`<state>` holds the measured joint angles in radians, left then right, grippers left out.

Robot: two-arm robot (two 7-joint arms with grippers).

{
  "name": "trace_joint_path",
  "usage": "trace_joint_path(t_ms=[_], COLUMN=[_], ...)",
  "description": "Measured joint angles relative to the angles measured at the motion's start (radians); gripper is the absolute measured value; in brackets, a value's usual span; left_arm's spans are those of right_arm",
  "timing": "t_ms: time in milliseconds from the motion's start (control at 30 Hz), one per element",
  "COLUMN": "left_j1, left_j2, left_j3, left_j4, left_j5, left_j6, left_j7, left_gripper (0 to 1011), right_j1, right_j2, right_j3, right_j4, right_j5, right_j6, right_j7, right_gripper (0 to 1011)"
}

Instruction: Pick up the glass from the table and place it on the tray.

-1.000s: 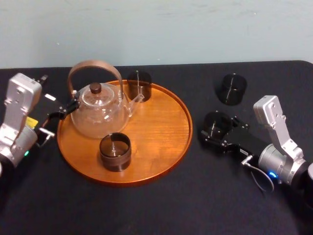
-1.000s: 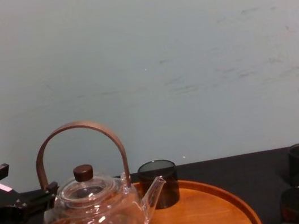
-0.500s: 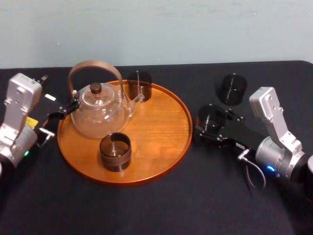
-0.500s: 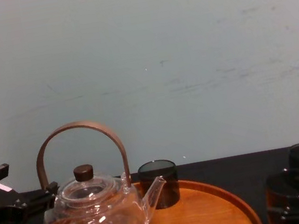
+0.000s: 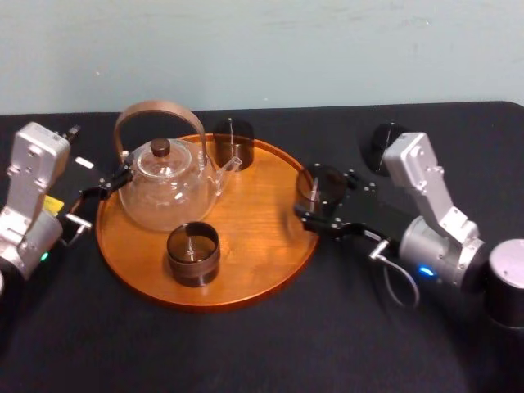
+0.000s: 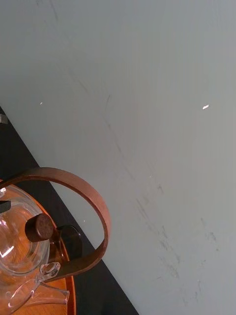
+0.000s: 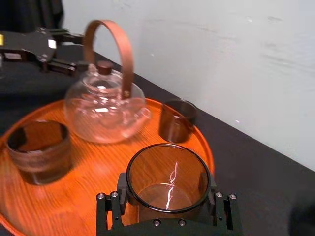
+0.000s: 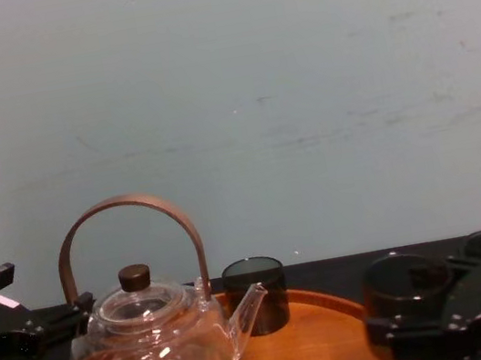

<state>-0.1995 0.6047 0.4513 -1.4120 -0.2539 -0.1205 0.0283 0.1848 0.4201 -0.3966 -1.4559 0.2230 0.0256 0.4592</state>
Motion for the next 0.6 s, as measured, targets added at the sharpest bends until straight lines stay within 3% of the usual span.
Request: trace_joint_path(t_ms=[600], left_j1=[0.000], left_j2=[0.000], left_j3=[0.000], left_j4=[0.000], left_j5=[0.000], left_j6=[0.000], left_j7=[0.000], left_gripper=[1010], right_j1=[0.063], right_j2=[-0.071], right_j3=[-0.096], right_j4=[0.057], right_j5=[-0.032], right_j6=[-0.003], right_j7=[0.021], right_gripper=[908])
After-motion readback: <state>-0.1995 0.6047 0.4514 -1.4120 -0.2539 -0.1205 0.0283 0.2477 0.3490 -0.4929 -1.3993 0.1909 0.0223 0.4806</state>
